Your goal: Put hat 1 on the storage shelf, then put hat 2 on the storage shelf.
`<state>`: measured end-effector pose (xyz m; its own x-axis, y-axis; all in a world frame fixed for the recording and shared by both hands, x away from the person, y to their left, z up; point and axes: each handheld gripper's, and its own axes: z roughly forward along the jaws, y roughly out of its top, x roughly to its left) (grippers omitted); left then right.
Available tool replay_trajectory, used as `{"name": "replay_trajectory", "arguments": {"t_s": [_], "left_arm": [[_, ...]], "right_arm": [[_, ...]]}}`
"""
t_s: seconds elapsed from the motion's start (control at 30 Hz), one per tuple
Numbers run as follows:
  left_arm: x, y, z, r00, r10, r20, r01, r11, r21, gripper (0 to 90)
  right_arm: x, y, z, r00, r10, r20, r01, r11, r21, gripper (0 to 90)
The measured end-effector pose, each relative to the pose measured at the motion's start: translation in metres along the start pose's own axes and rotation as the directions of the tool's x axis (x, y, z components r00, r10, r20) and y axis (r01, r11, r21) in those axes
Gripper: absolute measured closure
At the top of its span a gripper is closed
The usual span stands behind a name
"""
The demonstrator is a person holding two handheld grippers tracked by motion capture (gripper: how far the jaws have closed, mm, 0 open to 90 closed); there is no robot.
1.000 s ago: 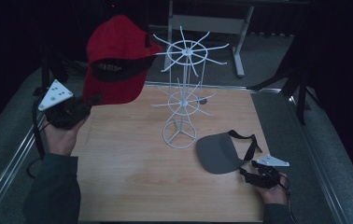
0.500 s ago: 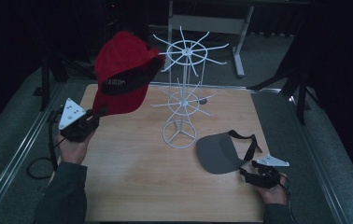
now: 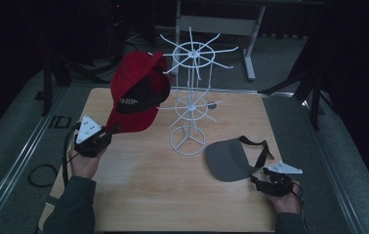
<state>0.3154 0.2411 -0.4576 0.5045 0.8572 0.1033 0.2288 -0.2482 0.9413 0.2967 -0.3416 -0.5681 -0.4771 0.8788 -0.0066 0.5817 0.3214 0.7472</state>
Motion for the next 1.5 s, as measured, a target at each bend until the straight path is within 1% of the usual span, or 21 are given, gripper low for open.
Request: {"name": "replay_trajectory", "arguments": {"t_s": [0.13,0.2,0.3,0.43,0.53,0.63,0.7,0.83,1.0,1.17,1.33,1.5], "left_arm": [[-0.003,-0.003,0.0,1.0,-0.006,0.008,0.006,1.0,-0.003,82.8],[-0.003,-0.003,0.0,0.9999,-0.013,0.008,0.013,0.9999,-0.005,80.2],[-0.003,-0.003,-0.001,0.9996,-0.022,0.016,0.022,0.9998,0.002,78.0],[-0.003,-0.007,0.0,0.9991,-0.034,0.026,0.034,0.9994,0.005,69.1],[-0.003,-0.009,-0.001,0.9983,-0.05,0.029,0.05,0.9987,0.006,63.9],[-0.002,-0.015,-0.002,0.9961,-0.082,0.034,0.082,0.9966,0.006,58.2],[-0.002,-0.019,-0.004,0.9946,-0.096,0.039,0.096,0.9954,0.006,56.6],[-0.001,-0.028,-0.006,0.9934,-0.11,0.031,0.109,0.9938,0.021,55.1],[0.003,-0.043,-0.007,0.9879,-0.154,0.018,0.153,0.9873,0.042,54.1],[0.004,-0.056,-0.005,0.9831,-0.183,0.011,0.182,0.9812,0.065,54.1],[0.003,-0.065,0.0,0.9817,-0.191,-0.003,0.19,0.9775,0.092,53.9],[0.005,-0.075,0.005,0.9787,-0.205,-0.018,0.205,0.9703,0.128,53.0]], "right_arm": [[0.0,0.0,0.0,1.0,0.0,0.0,0.0,1.0,0.0,33.6],[0.0,0.0,0.0,1.0,-0.001,0.0,0.001,1.0,0.0,33.6],[0.0,0.0,0.0,1.0,0.0,0.0,0.0,1.0,0.0,33.7],[0.0,0.0,0.0,1.0,-0.001,0.0,0.001,1.0,0.0,33.6],[0.0,0.0,0.0,1.0,-0.001,0.0,0.001,1.0,0.0,33.6],[0.0,0.0,0.0,1.0,-0.001,0.0,0.001,1.0,0.0,33.6],[0.0,0.0,0.0,1.0,-0.001,0.0,0.001,1.0,0.0,33.6],[0.0,0.0,0.0,1.0,-0.001,0.0,0.001,1.0,0.0,33.6],[0.0,0.0,0.0,1.0,-0.001,0.001,0.001,1.0,0.0,33.6],[0.0,0.0,0.0,1.0,0.0,0.001,0.0,1.0,0.0,33.6],[0.0,0.0,0.0,1.0,0.0,0.0,0.0,1.0,0.0,33.6],[0.0,0.0,0.0,1.0,0.0,0.001,0.0,1.0,0.0,33.8]]}}
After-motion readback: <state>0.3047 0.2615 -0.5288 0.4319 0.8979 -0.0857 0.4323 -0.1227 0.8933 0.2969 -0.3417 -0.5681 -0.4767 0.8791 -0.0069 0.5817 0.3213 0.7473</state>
